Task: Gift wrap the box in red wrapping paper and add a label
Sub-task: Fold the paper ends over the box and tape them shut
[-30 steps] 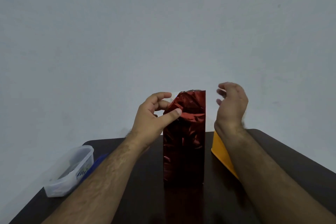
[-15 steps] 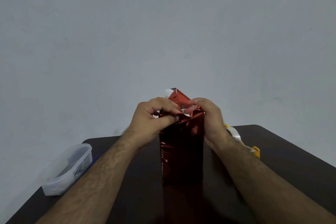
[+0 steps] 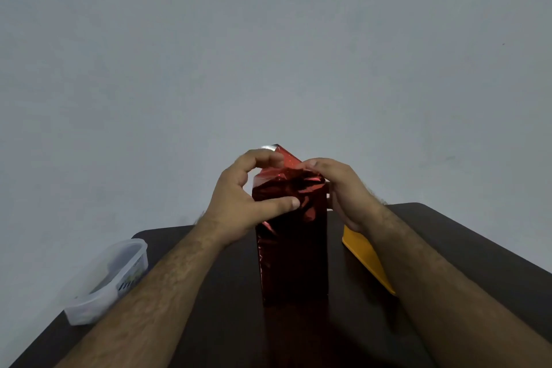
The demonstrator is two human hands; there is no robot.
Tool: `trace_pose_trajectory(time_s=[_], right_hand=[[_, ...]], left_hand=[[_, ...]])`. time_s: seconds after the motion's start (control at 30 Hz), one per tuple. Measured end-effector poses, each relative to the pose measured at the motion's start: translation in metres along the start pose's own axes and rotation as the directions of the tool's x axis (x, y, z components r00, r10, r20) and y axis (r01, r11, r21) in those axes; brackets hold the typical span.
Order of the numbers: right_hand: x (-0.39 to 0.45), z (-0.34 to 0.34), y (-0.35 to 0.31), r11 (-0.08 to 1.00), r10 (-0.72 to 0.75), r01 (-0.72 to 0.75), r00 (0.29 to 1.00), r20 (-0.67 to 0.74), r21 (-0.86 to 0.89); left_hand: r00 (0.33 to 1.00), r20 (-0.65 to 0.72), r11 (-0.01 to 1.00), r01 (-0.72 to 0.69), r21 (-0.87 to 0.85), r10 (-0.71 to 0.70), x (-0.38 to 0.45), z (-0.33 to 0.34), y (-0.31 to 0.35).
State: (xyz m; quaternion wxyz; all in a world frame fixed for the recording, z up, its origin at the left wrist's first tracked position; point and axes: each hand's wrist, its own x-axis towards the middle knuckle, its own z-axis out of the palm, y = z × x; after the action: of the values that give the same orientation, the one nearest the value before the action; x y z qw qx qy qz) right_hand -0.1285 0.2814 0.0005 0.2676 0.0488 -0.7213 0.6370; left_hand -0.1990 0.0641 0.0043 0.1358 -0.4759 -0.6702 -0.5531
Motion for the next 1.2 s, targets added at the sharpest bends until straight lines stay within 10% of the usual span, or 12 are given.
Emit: trace_pose_trajectory(time_s=[0.27, 0.47, 0.87, 1.07, 1.2], right_hand=[[-0.001, 0.009, 0.003, 1.0, -0.003, 0.003, 1.0, -0.03, 0.022], [-0.002, 0.012, 0.009, 0.999, -0.033, 0.034, 0.996, -0.082, 0.006], [-0.001, 0.007, 0.0, 0.996, 0.056, -0.056, 0.998, 0.002, 0.066], [-0.002, 0.003, -0.006, 0.998, 0.054, -0.055, 0.996, 0.072, 0.018], [-0.005, 0.003, -0.01, 0.999, 0.046, -0.046, 0.99, 0.135, 0.0]], left_hand=[[0.957, -0.192, 0.955, -0.166, 0.246, 0.216, 0.007, 0.03, 0.024], [0.96, -0.276, 0.994, 0.01, -0.111, -0.041, 0.012, 0.033, 0.035], [0.976, 0.181, 0.99, -0.102, -0.095, 0.118, 0.008, 0.002, 0.029], [0.998, -0.057, 0.955, 0.007, -0.297, -0.025, 0.017, -0.011, 0.025], [0.989, 0.144, 1.0, -0.016, 0.027, 0.012, 0.014, -0.021, 0.022]])
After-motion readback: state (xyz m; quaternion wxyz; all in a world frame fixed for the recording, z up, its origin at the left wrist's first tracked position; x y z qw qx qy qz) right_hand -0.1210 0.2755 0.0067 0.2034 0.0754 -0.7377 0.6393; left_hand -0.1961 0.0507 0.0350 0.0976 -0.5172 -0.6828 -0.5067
